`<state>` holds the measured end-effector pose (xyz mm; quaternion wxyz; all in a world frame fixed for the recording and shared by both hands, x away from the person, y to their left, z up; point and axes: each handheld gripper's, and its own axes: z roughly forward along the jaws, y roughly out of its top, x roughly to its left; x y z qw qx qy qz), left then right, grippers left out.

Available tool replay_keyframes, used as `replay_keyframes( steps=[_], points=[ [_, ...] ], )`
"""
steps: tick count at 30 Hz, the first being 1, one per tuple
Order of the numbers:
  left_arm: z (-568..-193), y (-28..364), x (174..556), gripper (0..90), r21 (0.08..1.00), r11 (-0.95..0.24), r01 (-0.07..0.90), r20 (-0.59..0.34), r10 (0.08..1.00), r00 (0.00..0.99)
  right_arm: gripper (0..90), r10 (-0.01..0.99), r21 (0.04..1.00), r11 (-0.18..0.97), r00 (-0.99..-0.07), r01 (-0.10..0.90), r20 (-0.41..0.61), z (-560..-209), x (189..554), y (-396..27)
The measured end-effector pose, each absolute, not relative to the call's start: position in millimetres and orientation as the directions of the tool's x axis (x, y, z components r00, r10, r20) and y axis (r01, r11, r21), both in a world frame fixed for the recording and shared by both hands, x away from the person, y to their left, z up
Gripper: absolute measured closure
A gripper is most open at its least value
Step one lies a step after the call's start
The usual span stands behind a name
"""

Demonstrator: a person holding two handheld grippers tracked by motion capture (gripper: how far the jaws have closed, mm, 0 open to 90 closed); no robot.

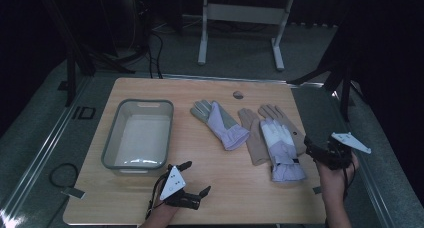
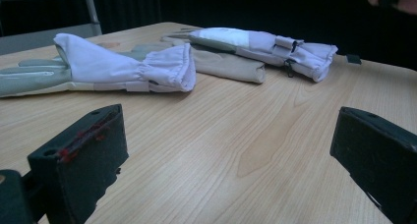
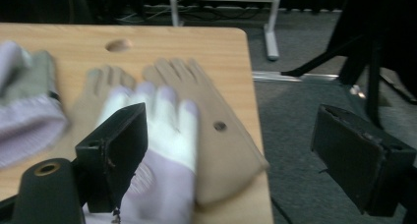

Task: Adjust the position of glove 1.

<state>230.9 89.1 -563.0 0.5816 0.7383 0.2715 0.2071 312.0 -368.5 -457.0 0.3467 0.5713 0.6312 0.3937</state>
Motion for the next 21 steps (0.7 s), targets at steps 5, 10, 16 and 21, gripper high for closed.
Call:
replay_keyframes(
  steps=[5, 10, 16, 21],
  points=[
    [-563.0, 89.0, 231.0, 0.7, 0.971, -0.178, 0.160, -0.009, 0.641, 0.767, 12.5, 0.983, 0.896, 0.058, -0.182, 0.439, 0.025, -440.0, 321.9, -359.1],
    [-563.0, 89.1, 231.0, 0.6, 0.971, -0.176, 0.161, -0.011, 0.642, 0.767, 12.1, 0.963, 0.903, 0.087, -0.267, 0.420, 0.031, -424.2, 330.4, -343.2],
    [-562.9, 88.9, 231.3, 0.7, 0.970, -0.177, 0.165, -0.014, 0.640, 0.768, 14.4, 0.935, 0.904, 0.132, -0.353, 0.407, 0.022, -412.6, 341.2, -322.8],
    [-563.0, 89.0, 231.5, 0.6, 0.970, -0.175, 0.167, -0.017, 0.640, 0.768, 16.7, 0.915, 0.900, 0.173, -0.403, 0.401, 0.003, -409.9, 355.5, -307.8]
  ],
)
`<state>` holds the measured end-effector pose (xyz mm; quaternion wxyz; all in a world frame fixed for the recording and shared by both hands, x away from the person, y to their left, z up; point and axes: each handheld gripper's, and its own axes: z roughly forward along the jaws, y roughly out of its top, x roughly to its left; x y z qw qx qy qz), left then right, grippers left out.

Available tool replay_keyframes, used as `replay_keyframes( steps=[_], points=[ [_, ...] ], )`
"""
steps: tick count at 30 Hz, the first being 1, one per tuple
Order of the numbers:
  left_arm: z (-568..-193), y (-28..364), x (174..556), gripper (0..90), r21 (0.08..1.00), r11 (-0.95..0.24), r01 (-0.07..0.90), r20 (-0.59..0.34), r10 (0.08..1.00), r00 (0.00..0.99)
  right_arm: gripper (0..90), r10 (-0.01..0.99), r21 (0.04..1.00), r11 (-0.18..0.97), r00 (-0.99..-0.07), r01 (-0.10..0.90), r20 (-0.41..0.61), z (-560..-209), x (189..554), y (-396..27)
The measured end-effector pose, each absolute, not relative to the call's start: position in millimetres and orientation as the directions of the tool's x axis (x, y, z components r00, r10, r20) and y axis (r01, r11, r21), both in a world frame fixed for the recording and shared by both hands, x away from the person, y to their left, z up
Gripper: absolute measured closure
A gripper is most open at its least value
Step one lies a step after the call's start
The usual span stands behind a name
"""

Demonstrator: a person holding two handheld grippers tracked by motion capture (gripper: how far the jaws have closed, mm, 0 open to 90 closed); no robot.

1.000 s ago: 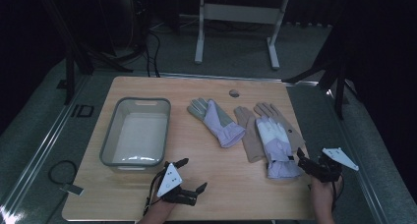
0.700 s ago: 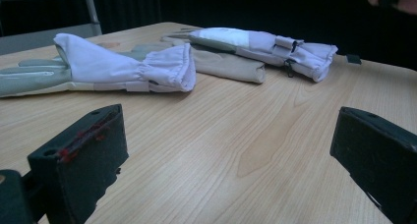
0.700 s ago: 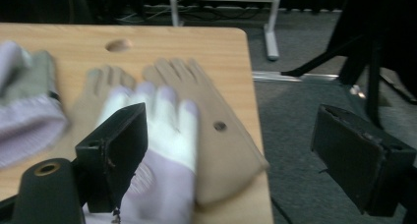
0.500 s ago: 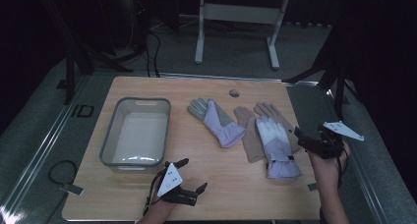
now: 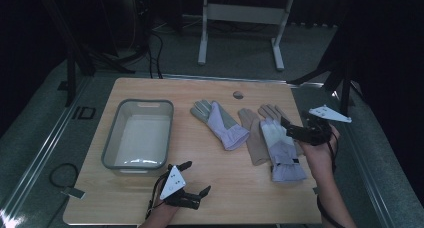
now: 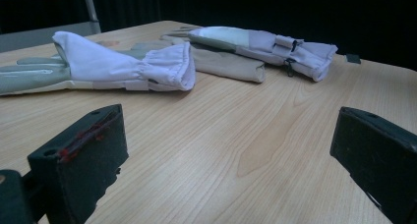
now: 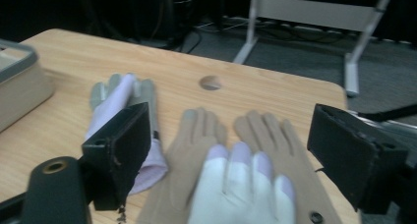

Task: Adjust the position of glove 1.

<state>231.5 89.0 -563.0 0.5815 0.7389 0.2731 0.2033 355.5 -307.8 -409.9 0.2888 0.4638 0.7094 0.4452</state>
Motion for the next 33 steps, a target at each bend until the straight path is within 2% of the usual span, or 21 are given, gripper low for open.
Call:
replay_keyframes(
  steps=[16, 20, 26, 33],
  points=[
    [-563.0, 90.2, 232.4, 0.7, 0.970, -0.170, 0.172, -0.026, 0.634, 0.773, 18.5, 0.848, 0.880, 0.247, -0.529, 0.406, 0.006, -418.0, 390.5, -250.6],
    [-563.0, 89.7, 232.1, 0.7, 0.971, -0.173, 0.168, -0.022, 0.632, 0.775, 25.5, 0.846, 0.886, 0.254, -0.534, 0.387, -0.009, -422.1, 397.0, -237.3],
    [-562.9, 89.4, 231.9, 0.7, 0.970, -0.174, 0.167, -0.021, 0.630, 0.777, 27.0, 0.824, 0.862, 0.290, -0.567, 0.415, -0.004, -431.8, 410.1, -216.6],
    [-563.1, 90.5, 231.7, 0.7, 0.972, -0.166, 0.163, -0.025, 0.625, 0.780, 31.8, 0.797, 0.822, 0.325, -0.604, 0.467, 0.028, -458.8, 434.5, -189.2]
  ],
)
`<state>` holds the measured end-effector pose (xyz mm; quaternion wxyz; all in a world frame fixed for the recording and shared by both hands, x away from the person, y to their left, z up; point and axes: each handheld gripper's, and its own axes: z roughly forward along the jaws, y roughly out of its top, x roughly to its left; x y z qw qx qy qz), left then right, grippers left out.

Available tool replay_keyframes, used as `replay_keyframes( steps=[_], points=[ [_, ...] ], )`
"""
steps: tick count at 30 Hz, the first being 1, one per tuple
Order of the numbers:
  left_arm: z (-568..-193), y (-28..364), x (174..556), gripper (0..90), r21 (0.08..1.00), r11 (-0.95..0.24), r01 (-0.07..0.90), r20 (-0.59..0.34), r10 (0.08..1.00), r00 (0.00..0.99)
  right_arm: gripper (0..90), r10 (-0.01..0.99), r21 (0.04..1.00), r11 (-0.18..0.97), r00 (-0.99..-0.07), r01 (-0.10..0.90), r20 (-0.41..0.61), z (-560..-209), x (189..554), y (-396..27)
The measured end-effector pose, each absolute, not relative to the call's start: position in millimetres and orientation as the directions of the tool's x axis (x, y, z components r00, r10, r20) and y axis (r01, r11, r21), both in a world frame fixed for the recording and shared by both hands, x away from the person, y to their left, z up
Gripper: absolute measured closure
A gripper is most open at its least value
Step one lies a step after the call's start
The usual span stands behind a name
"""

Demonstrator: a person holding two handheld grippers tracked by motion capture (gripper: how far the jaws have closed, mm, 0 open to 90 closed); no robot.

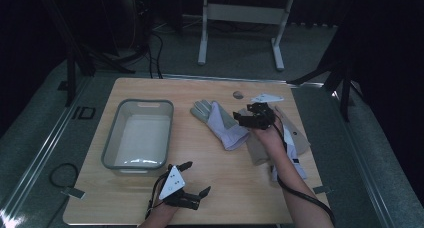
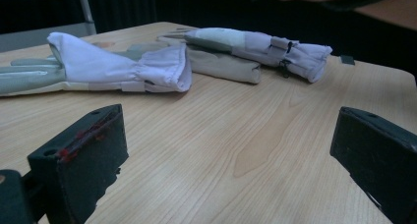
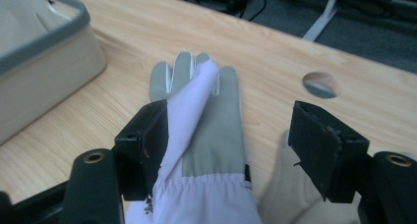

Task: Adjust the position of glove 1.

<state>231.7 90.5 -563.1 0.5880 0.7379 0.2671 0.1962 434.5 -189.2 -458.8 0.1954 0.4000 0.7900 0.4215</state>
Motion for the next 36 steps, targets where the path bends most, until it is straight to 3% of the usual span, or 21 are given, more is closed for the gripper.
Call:
replay_keyframes(
  steps=[18, 28, 36],
  points=[
    [-563.2, 91.2, 232.5, 0.6, 0.972, -0.160, 0.171, -0.035, 0.626, 0.779, 56.9, 0.764, 0.704, 0.457, -0.645, 0.544, 0.002, -511.2, 475.6, -155.8],
    [-563.2, 91.4, 232.5, 0.7, 0.972, -0.158, 0.172, -0.036, 0.625, 0.780, 53.5, 0.757, 0.626, 0.500, -0.654, 0.599, 0.021, -533.4, 485.6, -147.3],
    [-563.2, 91.3, 232.5, 0.6, 0.972, -0.157, 0.173, -0.038, 0.625, 0.779, 67.9, 0.748, 0.591, 0.537, -0.663, 0.602, -0.005, -534.4, 487.3, -141.4]
  ],
)
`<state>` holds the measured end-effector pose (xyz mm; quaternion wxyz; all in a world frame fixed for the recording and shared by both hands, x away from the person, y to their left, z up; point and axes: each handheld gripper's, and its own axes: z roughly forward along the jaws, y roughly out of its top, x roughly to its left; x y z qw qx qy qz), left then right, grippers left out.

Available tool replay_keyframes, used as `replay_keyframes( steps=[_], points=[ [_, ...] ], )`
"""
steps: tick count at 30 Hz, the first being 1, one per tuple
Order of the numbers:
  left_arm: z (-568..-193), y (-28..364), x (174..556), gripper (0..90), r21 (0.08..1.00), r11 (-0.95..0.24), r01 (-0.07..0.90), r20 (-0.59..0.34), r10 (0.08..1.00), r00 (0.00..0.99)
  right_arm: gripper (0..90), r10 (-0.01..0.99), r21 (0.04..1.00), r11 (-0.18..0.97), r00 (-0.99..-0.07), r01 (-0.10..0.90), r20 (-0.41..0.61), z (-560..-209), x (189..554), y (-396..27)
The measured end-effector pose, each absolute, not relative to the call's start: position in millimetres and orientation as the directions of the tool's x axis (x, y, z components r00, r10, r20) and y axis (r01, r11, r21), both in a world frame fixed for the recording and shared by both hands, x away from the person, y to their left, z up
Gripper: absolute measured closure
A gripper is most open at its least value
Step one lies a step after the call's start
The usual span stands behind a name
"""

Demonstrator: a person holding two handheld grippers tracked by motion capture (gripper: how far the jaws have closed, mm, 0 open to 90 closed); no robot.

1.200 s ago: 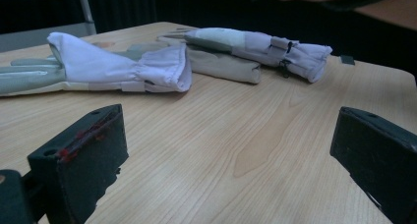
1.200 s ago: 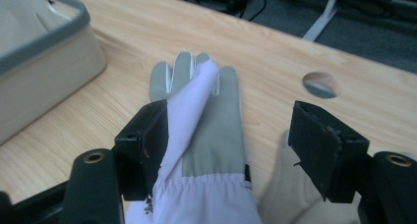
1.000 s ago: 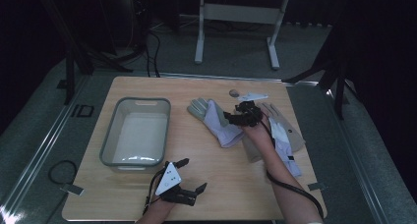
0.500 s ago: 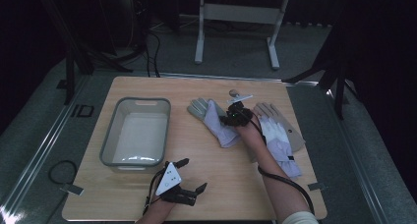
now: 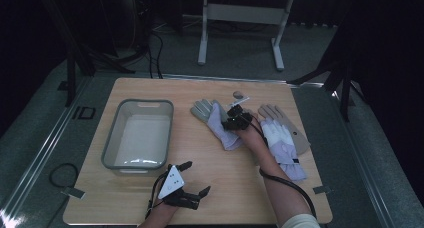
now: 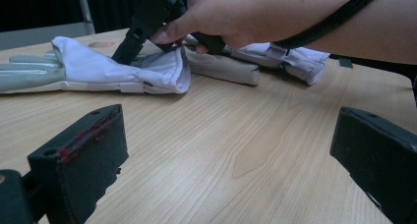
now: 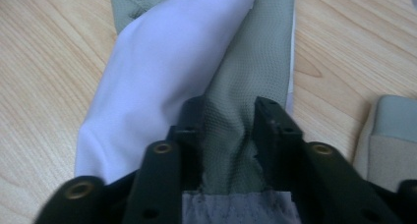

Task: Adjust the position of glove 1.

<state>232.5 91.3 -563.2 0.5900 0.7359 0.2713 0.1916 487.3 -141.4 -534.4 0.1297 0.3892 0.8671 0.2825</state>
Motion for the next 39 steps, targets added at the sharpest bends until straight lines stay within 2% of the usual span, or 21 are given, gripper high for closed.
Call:
replay_keyframes(
  steps=[6, 9, 16, 18, 20, 21, 25, 28, 31, 32, 36, 39],
  points=[
    [-563.2, 91.4, 232.8, 0.7, 0.972, -0.155, 0.176, -0.042, 0.625, 0.779, 83.6, 0.772, 0.600, 0.482, -0.633, 0.639, 0.054, -534.5, 487.0, -142.8],
    [-563.1, 91.3, 232.8, 0.7, 0.972, -0.158, 0.176, -0.040, 0.624, 0.780, 87.4, 0.786, 0.607, 0.453, -0.614, 0.653, 0.074, -533.7, 484.5, -142.5],
    [-563.1, 91.3, 232.9, 0.7, 0.971, -0.157, 0.178, -0.042, 0.625, 0.780, 88.5, 0.829, 0.638, 0.393, -0.555, 0.662, 0.065, -523.8, 472.7, -138.9],
    [-563.1, 91.2, 233.0, 0.7, 0.971, -0.157, 0.179, -0.043, 0.625, 0.779, 88.4, 0.858, 0.657, 0.332, -0.507, 0.676, 0.088, -518.1, 464.1, -141.2],
    [-563.2, 91.2, 232.9, 0.7, 0.971, -0.156, 0.179, -0.043, 0.627, 0.778, 88.4, 0.868, 0.665, 0.318, -0.490, 0.676, 0.082, -516.2, 458.0, -142.4],
    [-563.2, 91.2, 232.5, 0.7, 0.972, -0.157, 0.176, -0.039, 0.629, 0.777, 88.4, 0.880, 0.675, 0.277, -0.462, 0.684, 0.108, -515.4, 451.6, -146.0],
    [-563.1, 90.9, 232.3, 0.7, 0.972, -0.159, 0.174, -0.036, 0.629, 0.777, 88.4, 0.896, 0.683, 0.231, -0.425, 0.693, 0.128, -513.3, 440.7, -148.4],
    [-563.1, 91.3, 232.7, 0.7, 0.972, -0.156, 0.177, -0.040, 0.630, 0.776, 88.4, 0.910, 0.711, 0.141, -0.373, 0.689, 0.182, -503.4, 421.4, -150.7],
    [-563.2, 91.4, 232.7, 0.7, 0.972, -0.155, 0.176, -0.040, 0.631, 0.775, 88.3, 0.912, 0.719, 0.104, -0.354, 0.688, 0.208, -497.8, 410.6, -151.4],
    [-563.2, 91.3, 232.6, 0.7, 0.972, -0.155, 0.175, -0.040, 0.630, 0.775, 88.3, 0.916, 0.735, 0.114, -0.357, 0.669, 0.182, -492.5, 399.7, -149.4],
    [-563.2, 91.0, 232.3, 0.7, 0.973, -0.155, 0.172, -0.037, 0.629, 0.777, 88.3, 0.919, 0.747, 0.099, -0.349, 0.657, 0.185, -487.6, 383.8, -150.6],
    [-563.1, 90.9, 232.4, 0.7, 0.972, -0.160, 0.174, -0.036, 0.627, 0.778, 88.2, 0.930, 0.743, 0.047, -0.300, 0.668, 0.211, -488.5, 369.9, -155.5]
  ],
)
